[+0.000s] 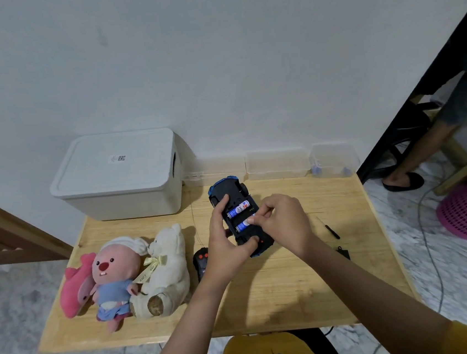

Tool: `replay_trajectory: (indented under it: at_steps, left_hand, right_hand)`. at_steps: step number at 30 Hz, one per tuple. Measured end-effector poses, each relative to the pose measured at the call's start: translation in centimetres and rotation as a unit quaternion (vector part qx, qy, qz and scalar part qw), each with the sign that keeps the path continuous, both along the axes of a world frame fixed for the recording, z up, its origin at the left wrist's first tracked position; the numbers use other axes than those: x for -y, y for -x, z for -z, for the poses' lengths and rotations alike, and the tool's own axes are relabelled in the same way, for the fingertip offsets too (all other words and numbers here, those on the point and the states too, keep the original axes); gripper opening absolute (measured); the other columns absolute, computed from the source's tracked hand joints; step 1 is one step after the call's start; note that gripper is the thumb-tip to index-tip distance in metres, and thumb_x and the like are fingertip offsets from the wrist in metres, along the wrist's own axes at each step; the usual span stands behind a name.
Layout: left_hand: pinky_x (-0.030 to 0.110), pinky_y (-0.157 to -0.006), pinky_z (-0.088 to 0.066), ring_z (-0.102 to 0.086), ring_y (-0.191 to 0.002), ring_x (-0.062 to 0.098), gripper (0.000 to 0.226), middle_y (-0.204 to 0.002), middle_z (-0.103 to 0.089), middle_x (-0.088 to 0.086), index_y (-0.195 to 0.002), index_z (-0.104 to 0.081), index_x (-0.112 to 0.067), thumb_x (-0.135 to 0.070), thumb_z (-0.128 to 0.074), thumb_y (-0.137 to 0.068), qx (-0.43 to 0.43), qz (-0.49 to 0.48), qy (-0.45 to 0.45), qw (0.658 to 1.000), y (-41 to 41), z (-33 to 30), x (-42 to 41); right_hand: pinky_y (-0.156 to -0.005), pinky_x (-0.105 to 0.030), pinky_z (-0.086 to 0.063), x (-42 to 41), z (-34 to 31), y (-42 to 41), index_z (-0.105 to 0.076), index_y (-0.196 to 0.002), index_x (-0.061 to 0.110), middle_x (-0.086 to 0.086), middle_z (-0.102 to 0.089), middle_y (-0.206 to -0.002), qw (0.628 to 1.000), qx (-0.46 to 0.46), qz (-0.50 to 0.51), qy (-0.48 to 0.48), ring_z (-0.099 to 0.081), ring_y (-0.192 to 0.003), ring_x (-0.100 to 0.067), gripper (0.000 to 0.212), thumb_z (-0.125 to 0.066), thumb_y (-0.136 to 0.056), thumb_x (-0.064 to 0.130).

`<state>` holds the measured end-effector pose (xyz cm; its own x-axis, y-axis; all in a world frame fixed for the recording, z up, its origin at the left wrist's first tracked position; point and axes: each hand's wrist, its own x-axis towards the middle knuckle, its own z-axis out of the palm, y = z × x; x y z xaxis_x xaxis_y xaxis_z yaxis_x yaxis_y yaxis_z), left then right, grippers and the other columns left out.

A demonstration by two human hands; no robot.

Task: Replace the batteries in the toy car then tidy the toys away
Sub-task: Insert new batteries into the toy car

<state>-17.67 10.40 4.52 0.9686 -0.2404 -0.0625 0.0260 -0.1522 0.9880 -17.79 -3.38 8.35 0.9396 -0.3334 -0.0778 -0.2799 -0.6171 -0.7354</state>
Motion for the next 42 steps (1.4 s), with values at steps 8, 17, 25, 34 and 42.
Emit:
replay_trajectory:
  at_steps: [8,17,25,34,42]
  left_hand:
    - [0.043,-0.095,-0.051,-0.056,-0.117,0.019,0.094,-0.138,-0.044,-0.008,-0.138,-0.029,-0.049,-0.013,-0.072,-0.063,-0.004,0.018,-0.026,0.999,-0.5,0.4,0.0]
    - [0.046,-0.093,-0.052,-0.056,-0.115,0.017,0.090,-0.137,-0.046,-0.013,-0.137,-0.032,-0.047,-0.007,-0.070,-0.065,-0.014,0.030,-0.011,0.999,-0.4,0.7,-0.5]
    - [0.039,-0.094,-0.052,-0.057,-0.113,0.015,0.090,-0.138,-0.044,-0.006,-0.136,-0.031,-0.049,-0.006,-0.070,-0.067,-0.036,0.044,-0.018,0.998,-0.8,1.0,-0.3]
    - [0.029,-0.089,-0.055,-0.057,-0.115,0.017,0.092,-0.138,-0.040,-0.002,-0.138,-0.032,-0.041,-0.007,-0.071,-0.062,-0.060,0.052,-0.010,0.997,-1.5,2.1,0.5]
    - [0.036,-0.090,-0.055,-0.059,-0.114,0.019,0.092,-0.137,-0.042,-0.002,-0.138,-0.031,-0.041,-0.004,-0.071,-0.064,-0.067,0.055,-0.006,0.996,-2.3,2.5,0.6]
  right_hand:
    - [-0.057,-0.016,-0.042,0.1,0.5,-0.9,-0.068,-0.074,0.020,-0.002,-0.065,-0.070,0.999,0.016,0.012,-0.051,-0.061,-0.068,-0.012,0.011,-0.077,-0.073,0.026]
    - [-0.052,-0.022,-0.042,0.1,0.7,-2.1,-0.063,-0.061,0.018,0.011,-0.057,-0.058,0.996,-0.004,0.054,-0.076,-0.053,-0.053,-0.003,0.023,-0.083,-0.066,0.026]
    - [-0.049,-0.025,-0.041,0.4,1.1,-2.0,-0.059,-0.059,0.007,0.004,-0.059,-0.056,0.999,-0.012,0.036,-0.007,-0.053,-0.053,-0.009,0.036,-0.080,-0.069,0.034]
    - [-0.045,-0.028,-0.028,0.2,-0.1,-2.4,-0.034,-0.044,0.016,0.002,-0.038,-0.043,0.995,-0.062,0.007,0.084,-0.038,-0.042,-0.017,0.063,-0.029,-0.096,0.052]
    - [-0.057,-0.030,-0.034,0.7,-0.7,-2.9,-0.043,-0.064,0.010,-0.007,-0.048,-0.063,0.991,-0.108,-0.082,0.003,-0.043,-0.061,-0.021,0.031,-0.048,-0.092,0.021]
